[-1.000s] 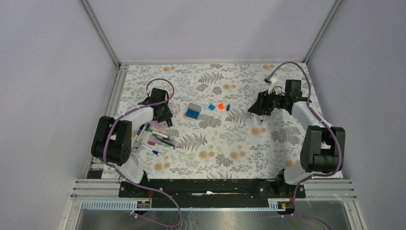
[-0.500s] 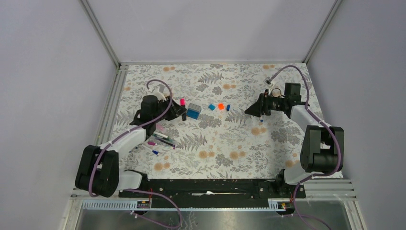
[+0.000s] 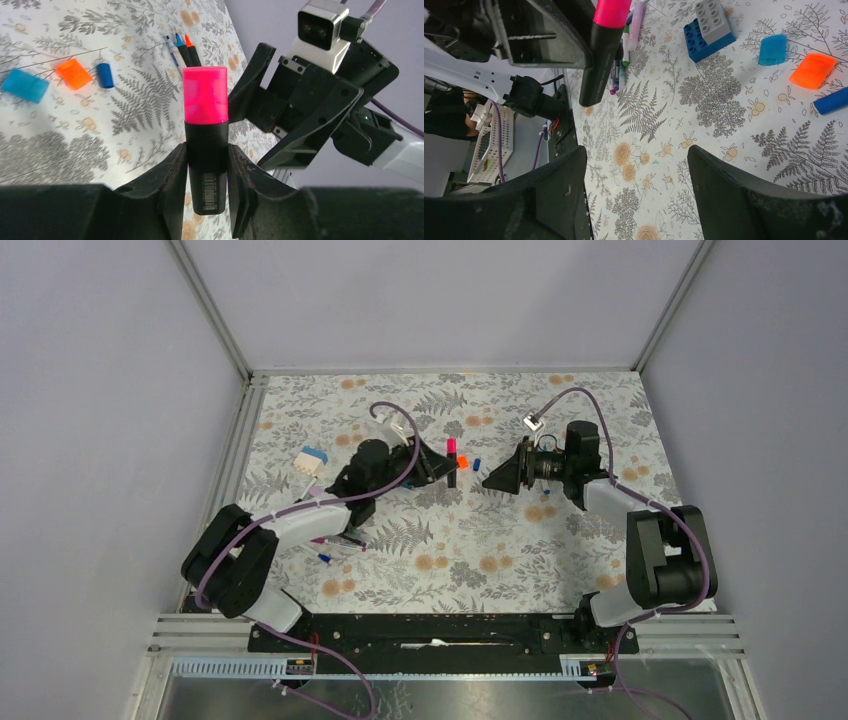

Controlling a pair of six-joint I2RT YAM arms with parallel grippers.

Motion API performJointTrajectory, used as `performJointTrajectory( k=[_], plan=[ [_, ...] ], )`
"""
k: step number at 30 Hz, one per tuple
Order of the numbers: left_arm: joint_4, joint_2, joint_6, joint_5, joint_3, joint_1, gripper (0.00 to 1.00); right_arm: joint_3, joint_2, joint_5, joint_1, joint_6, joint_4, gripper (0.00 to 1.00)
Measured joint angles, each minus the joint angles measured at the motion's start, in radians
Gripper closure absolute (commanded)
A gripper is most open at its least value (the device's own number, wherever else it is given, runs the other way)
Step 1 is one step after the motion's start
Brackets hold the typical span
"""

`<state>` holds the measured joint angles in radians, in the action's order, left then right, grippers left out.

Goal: Open the pen caps
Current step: Pick up the pen from the center of the board.

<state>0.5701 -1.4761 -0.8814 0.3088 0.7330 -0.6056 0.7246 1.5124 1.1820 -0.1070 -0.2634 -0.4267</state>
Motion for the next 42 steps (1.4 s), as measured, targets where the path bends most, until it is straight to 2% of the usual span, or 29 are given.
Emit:
performJointTrajectory(
  k=[4, 12, 17, 23, 30, 35, 40, 41, 42],
  plan=[
    [-0.03, -0.05, -0.017, -0.116, 0.08, -0.086, 1.0, 0.006, -0.003, -0.049, -0.027, 0.009, 0.031, 0.2],
    [-0.169, -0.104, -0.032, -0.31, 0.193, -0.164, 1.0, 0.01, -0.003, -0.075, -0.072, 0.019, 0.056, 0.21],
    [-0.236, -0.128, -0.032, -0.376, 0.236, -0.2, 1.0, 0.011, -0.003, -0.082, -0.088, -0.005, 0.05, 0.23],
    [-0.25, -0.153, -0.035, -0.412, 0.266, -0.234, 1.0, 0.011, -0.003, -0.142, -0.098, -0.061, 0.019, 0.32],
    [-0.255, -0.169, -0.037, -0.445, 0.276, -0.252, 1.0, 0.01, -0.003, -0.2, -0.108, -0.13, -0.011, 0.58],
    [-0.254, -0.169, -0.036, -0.463, 0.278, -0.258, 1.0, 0.009, -0.003, -0.216, -0.122, -0.157, -0.013, 0.71],
    [-0.254, -0.171, -0.035, -0.482, 0.278, -0.261, 1.0, 0.009, -0.001, -0.239, -0.125, -0.177, -0.011, 0.97],
    [-0.255, -0.172, -0.035, -0.486, 0.278, -0.261, 0.96, 0.009, 0.0, -0.243, -0.126, -0.179, -0.012, 1.0],
    [-0.254, -0.173, -0.035, -0.49, 0.278, -0.262, 0.85, 0.009, 0.0, -0.246, -0.126, -0.179, -0.011, 1.0]
  ],
)
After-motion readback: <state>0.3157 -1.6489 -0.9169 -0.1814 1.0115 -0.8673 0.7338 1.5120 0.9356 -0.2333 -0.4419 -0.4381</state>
